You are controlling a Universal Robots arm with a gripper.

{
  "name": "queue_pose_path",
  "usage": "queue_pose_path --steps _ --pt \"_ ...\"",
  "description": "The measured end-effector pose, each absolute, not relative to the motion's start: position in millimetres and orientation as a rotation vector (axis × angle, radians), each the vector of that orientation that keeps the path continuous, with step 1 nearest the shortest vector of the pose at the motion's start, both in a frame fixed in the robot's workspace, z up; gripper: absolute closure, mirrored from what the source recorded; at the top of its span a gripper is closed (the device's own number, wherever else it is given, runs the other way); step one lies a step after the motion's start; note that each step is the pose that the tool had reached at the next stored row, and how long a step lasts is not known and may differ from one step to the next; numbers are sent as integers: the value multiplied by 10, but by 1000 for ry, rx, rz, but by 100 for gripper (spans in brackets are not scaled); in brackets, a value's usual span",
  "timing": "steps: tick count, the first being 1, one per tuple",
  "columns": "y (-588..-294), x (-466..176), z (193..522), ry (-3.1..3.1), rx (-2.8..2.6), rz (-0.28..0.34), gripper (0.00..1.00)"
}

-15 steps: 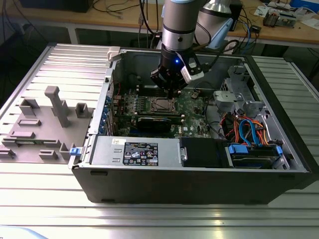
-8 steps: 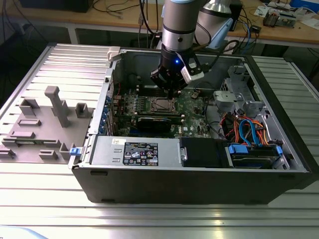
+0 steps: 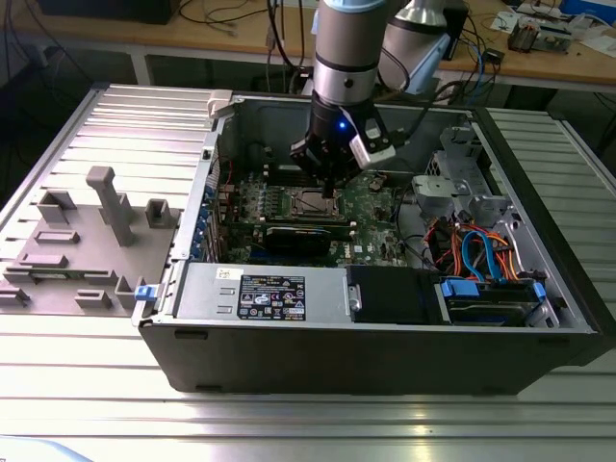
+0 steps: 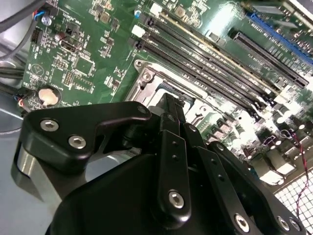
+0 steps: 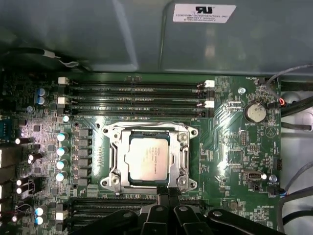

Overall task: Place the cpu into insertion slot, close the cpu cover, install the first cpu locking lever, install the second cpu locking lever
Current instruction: 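Install the second cpu locking lever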

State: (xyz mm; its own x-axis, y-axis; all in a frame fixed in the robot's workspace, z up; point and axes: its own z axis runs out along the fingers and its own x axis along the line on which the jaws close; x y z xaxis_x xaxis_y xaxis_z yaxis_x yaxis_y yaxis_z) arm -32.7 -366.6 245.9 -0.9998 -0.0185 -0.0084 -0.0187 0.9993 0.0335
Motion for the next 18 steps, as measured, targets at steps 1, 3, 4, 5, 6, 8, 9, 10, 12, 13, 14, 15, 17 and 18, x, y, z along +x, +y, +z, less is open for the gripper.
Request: queue_pose_path --steps 1,3,4,5,6,8,9,10,12,13,14,15,17,18 --pt "-3737 -327 2427 3150 -36 73 89" --pt "-3805 -367 2346 3152 -42 87 89" --pt "-3815 -372 2345 3152 -43 88 89" --pt "-3829 -375 2344 3151 -43 89 89" --pt "-3840 -377 2342 3151 -42 90 89" --pt "-3850 -397 2332 3151 -42 95 89" --pt "-3850 -420 2324 3151 -42 98 89" --pt "-3850 -453 2312 3151 -43 101 89" --pt "-3850 -516 2289 3151 -42 108 89" --pt "-3850 -527 2282 3151 -42 111 89" --pt "-3857 -530 2277 3151 -43 114 89" --pt "-3867 -530 2274 3151 -43 117 89" --pt "-3903 -531 2268 3151 -42 128 89" --pt "-3921 -531 2265 3151 -43 134 89"
